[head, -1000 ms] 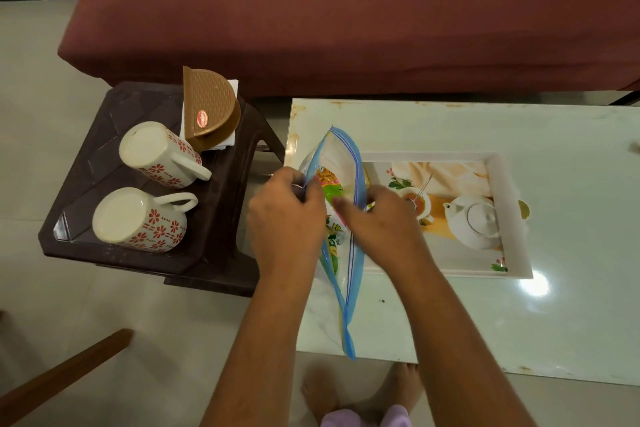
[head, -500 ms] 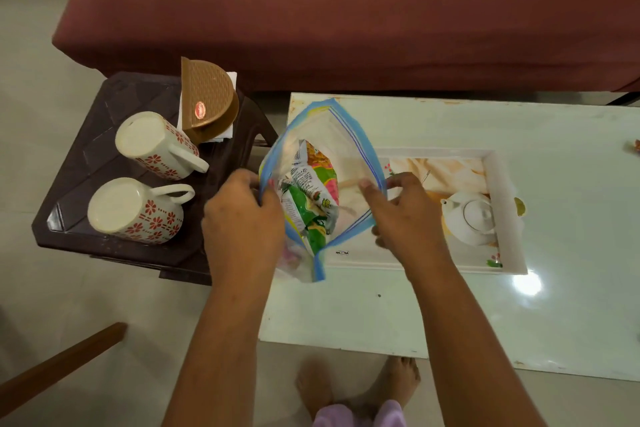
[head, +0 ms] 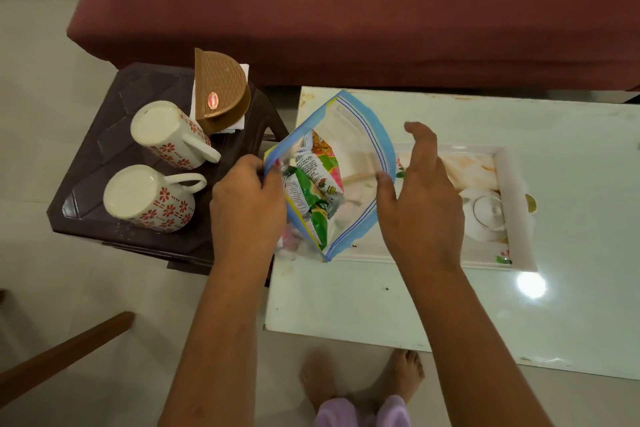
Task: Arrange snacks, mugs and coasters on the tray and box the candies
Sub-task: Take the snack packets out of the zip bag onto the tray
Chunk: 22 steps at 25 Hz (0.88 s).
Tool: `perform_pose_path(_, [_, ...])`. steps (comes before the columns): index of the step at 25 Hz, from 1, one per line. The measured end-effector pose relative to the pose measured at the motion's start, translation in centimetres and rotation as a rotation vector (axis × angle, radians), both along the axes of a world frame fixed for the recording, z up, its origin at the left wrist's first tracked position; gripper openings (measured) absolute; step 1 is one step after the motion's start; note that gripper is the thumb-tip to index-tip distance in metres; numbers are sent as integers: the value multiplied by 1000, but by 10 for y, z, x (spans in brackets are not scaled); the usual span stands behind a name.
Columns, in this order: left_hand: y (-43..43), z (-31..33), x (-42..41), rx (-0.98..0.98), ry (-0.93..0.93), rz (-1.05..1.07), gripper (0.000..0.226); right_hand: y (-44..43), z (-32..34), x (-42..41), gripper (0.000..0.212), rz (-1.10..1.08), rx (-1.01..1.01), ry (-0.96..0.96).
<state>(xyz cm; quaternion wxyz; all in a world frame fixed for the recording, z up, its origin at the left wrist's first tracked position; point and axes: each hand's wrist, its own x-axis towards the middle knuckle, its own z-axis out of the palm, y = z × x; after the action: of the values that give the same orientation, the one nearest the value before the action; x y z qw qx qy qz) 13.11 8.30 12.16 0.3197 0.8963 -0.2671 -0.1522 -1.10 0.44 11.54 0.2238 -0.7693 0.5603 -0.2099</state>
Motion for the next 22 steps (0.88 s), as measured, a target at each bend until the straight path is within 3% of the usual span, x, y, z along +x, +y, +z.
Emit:
perform_pose_path(3, [-3, 1, -7, 17, 41, -60, 22, 2, -2, 24, 28, 173, -24, 22])
perform_pose_path(6, [-4, -1, -15, 50, 45, -104, 21, -4, -29, 44, 28, 292, 223, 284])
perform_pose_path(8, [-2, -1, -19, 69, 38, -122, 22, -8, -48, 49, 27, 288, 359, 361])
perform_pose_path(13, [0, -1, -14, 83, 69, -131, 24, -16, -77, 51, 22, 287, 338, 425])
perform_pose_path(18, [-10, -6, -18, 96, 64, -148, 27, -13, -59, 38, 22, 421, 208, 322])
perform_pose_path(22, [-30, -8, -17, 103, 31, -128, 28, -8, -15, -11, 13, 262, -157, -11])
